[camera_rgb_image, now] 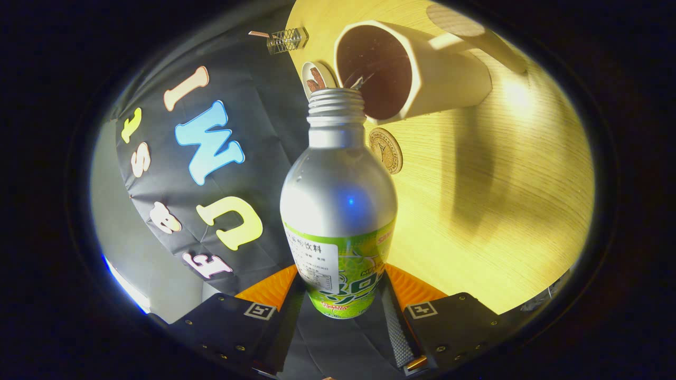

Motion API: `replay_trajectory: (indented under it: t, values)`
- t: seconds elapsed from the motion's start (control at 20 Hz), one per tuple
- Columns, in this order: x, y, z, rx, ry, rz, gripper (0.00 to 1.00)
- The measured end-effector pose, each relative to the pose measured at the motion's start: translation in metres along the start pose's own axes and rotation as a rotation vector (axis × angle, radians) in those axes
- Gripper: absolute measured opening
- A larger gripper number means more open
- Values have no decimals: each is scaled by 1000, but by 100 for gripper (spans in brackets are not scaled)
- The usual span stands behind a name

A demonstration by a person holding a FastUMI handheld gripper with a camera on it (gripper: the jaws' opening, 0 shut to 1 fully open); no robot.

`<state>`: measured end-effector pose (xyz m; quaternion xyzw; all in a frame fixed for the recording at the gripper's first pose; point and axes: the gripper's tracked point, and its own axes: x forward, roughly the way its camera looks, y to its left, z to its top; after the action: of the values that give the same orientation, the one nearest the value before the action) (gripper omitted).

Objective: Take the bottle from table, then pour the juice into the cup, finally place the bottle on the coaster

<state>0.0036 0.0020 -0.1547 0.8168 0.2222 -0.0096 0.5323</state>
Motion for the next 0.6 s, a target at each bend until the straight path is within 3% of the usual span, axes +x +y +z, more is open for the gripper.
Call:
replay_trajectory:
  t: [0.6]
  values:
    - [-3, 12, -5, 56, 5, 13, 75]
